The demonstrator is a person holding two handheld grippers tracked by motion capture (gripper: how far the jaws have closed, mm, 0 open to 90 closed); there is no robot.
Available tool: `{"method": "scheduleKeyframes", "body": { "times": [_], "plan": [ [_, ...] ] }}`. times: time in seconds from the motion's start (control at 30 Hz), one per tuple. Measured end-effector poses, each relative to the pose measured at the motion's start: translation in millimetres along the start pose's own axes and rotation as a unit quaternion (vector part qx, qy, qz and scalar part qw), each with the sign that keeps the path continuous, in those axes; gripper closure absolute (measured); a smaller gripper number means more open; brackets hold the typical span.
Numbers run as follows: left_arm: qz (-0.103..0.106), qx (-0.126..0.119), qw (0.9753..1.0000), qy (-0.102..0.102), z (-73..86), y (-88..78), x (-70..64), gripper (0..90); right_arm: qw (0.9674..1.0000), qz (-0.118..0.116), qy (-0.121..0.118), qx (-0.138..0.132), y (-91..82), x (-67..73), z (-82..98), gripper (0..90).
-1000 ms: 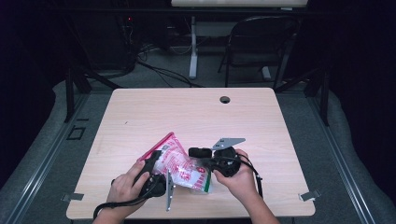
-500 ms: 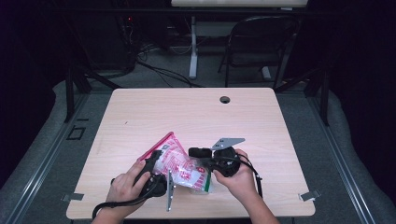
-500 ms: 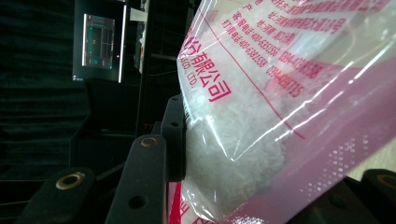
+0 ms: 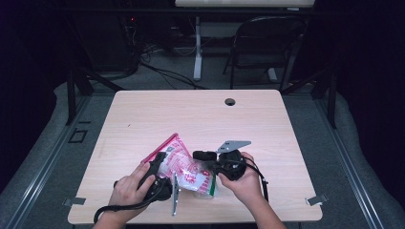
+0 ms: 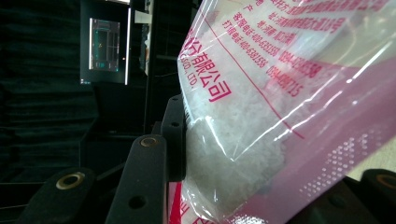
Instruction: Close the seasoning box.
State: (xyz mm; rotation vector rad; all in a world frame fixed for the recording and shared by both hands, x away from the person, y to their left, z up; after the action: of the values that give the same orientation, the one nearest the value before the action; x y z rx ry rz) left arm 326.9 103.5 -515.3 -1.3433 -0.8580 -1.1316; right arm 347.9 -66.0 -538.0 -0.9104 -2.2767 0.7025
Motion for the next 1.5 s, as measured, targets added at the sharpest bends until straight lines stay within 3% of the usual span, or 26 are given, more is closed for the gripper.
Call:
{"method": "scheduleKeyframes", "body": {
  "times": [1.07,1.5],
  "plan": [
    [-0.004,0.004,0.9999,0.014,-2.5,-2.7,2.2,68.1,1.0000,-0.003,0.002,-0.001,-0.1,-0.8,-0.3,90.0],
    [-0.013,0.007,0.9995,0.029,-4.5,-4.4,4.8,68.3,1.0000,-0.002,0.003,-0.001,0.7,-1.7,-0.1,90.0]
  ]
}}
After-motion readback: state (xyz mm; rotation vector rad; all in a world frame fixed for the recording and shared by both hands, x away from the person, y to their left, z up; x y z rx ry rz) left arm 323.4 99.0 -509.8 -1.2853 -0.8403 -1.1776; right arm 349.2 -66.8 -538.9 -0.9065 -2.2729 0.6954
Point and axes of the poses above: each handheld gripper's, and its own axes: y roughly forward along the jaws, z roughly out of its underside, x roughly to its left, the point moved 9 cm from there along y, roughly forward along the jaws, and after that the axes turned 13 degrees about y, right-handed, at the moved point
